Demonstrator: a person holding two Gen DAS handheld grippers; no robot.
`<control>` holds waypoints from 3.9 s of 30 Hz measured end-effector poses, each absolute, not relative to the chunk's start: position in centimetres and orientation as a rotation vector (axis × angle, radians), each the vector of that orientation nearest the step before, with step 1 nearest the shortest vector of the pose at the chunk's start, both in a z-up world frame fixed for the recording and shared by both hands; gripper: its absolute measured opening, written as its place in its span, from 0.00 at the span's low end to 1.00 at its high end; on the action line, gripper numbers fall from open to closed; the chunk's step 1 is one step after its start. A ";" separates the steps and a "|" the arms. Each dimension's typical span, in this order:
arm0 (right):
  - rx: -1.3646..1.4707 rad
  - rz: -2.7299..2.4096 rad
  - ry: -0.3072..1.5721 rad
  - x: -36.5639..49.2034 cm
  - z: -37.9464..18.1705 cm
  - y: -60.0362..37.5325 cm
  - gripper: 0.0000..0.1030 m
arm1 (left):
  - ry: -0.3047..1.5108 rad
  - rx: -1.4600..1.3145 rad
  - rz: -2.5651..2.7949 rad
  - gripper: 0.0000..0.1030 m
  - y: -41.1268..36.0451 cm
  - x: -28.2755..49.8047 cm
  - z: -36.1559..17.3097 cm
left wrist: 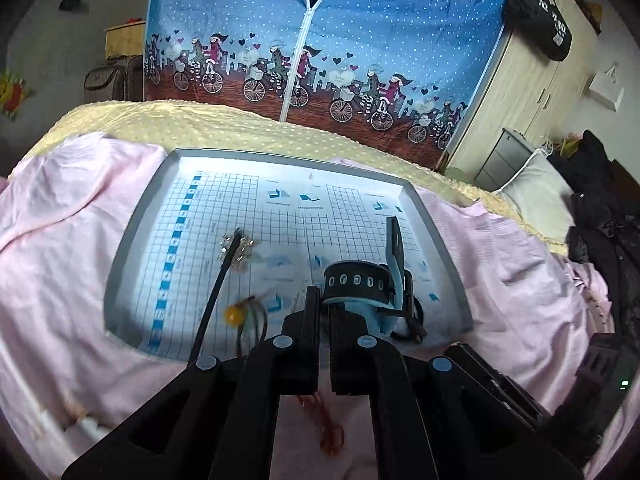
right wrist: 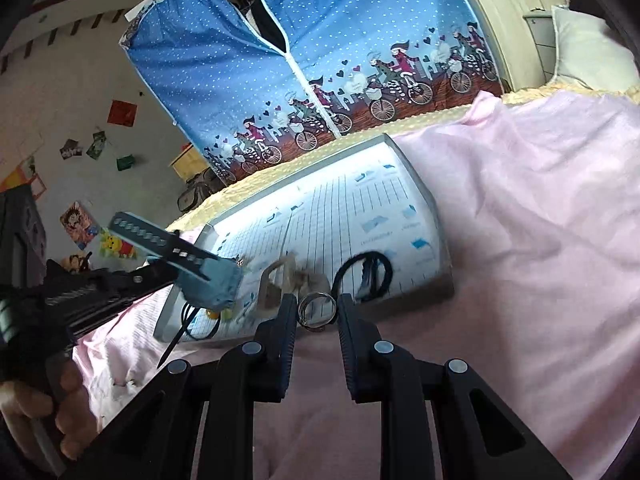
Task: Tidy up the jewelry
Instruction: 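Carry the watch and small ring into the tray and open both grippers, then withdraw both tools from the tray, then move the right gripper to the large silver hoop ring while the left approaches the red cord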
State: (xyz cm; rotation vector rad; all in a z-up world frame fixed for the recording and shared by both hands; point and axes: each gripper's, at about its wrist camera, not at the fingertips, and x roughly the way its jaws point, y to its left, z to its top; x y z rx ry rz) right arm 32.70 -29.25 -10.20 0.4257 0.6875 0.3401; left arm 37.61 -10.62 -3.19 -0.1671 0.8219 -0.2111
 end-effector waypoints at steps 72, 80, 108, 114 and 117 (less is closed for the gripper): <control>0.089 0.193 0.545 12.9 -3.9 -22.0 1.00 | 0.547 -0.016 0.075 0.86 -0.7 11.7 -1.6; -0.026 0.222 0.703 14.1 -6.8 -19.0 1.00 | 0.661 -0.017 0.122 0.86 1.0 13.1 -3.2; 0.082 0.244 0.848 18.6 -8.4 -21.4 1.00 | 0.731 -0.024 0.002 0.86 0.1 15.1 -4.4; -0.010 0.320 0.836 22.1 -8.3 -21.9 0.77 | 0.710 -0.007 -0.150 0.86 -1.7 18.0 -3.6; -0.057 0.364 0.856 23.8 -9.1 -21.9 0.58 | 0.758 -0.006 -0.209 0.85 -2.6 20.9 -3.9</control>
